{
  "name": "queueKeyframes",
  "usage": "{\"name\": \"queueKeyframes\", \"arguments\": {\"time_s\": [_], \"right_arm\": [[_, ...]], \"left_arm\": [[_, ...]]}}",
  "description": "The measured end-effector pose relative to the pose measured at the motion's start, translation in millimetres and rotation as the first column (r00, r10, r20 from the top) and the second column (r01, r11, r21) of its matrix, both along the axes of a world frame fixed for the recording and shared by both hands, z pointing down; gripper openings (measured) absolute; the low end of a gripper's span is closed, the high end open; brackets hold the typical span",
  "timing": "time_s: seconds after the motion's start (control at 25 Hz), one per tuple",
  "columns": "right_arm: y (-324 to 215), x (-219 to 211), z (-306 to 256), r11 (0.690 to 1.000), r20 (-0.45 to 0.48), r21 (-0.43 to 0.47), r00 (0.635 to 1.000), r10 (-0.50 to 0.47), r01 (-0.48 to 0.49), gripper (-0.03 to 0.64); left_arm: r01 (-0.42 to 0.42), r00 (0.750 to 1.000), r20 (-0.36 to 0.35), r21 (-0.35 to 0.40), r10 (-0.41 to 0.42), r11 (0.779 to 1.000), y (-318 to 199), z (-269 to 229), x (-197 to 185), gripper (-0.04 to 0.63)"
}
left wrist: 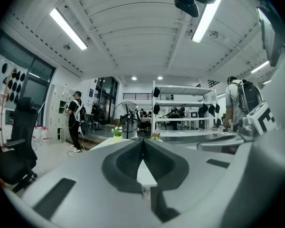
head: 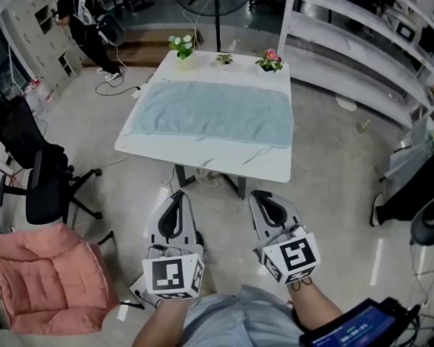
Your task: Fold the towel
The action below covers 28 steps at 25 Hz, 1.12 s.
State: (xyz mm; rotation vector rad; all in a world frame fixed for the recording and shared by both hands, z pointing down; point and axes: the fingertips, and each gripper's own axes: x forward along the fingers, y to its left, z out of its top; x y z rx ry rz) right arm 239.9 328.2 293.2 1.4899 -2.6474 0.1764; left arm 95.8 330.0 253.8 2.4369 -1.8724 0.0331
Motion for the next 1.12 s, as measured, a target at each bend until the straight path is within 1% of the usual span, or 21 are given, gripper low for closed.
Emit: {"name": "queueKeyframes", "arguments": {"time_s": [0.12, 0.2, 0.28, 0.4, 0.56, 0.64, 0.76, 0.96, 1.12], "right_arm": [[-51, -27, 7, 0.999, -0.003, -0.031, 0.999, 0.033, -0.033, 0.026], [-83, -45, 5, 0.998, -0.01, -0.03, 0.999, 0.052, -0.052, 0.026], [-116, -57, 4, 0.996, -0.03, -0.027, 0.996, 0.082, -0.083, 0.025], [-166, -56, 2, 0.985, -0.035, -0.038, 0.985, 0.167, -0.168, 0.02], [-206, -40, -11, 0.965, -0.045, -0.035, 0.965, 0.258, -0.259, 0.018], [-214, -30, -16, 0.955, -0.047, -0.034, 0.955, 0.294, -0.296, 0.02], [-222, -14, -17, 0.938, -0.041, -0.044, 0.939, 0.342, -0.344, 0.023], [-258, 25, 5, 0.918, -0.04, -0.08, 0.922, 0.385, -0.387, 0.031], [-281, 65, 31, 0.889, -0.064, -0.128, 0.898, 0.434, -0.439, 0.037]], "left_arm": [[-0.029, 1.0, 0.008, -0.004, 0.029, 1.0, -65, 0, -36, 0.006], [-0.064, 0.998, 0.024, 0.002, 0.064, 0.998, -105, -4, -54, 0.006], [-0.102, 0.994, 0.028, 0.006, 0.102, 0.995, -143, -8, -65, 0.006], [-0.141, 0.989, 0.036, 0.013, 0.14, 0.99, -193, -11, -75, 0.006], [-0.168, 0.985, 0.042, 0.016, 0.167, 0.986, -231, -21, -80, 0.006], [-0.184, 0.982, 0.054, 0.014, 0.183, 0.983, -242, -24, -80, 0.006], [-0.209, 0.977, 0.052, -0.008, 0.209, 0.978, -258, -19, -77, 0.006], [-0.228, 0.972, 0.051, -0.033, 0.229, 0.973, -305, -3, -47, 0.006], [-0.267, 0.961, 0.055, -0.067, 0.27, 0.961, -336, 24, -21, 0.006]]}}
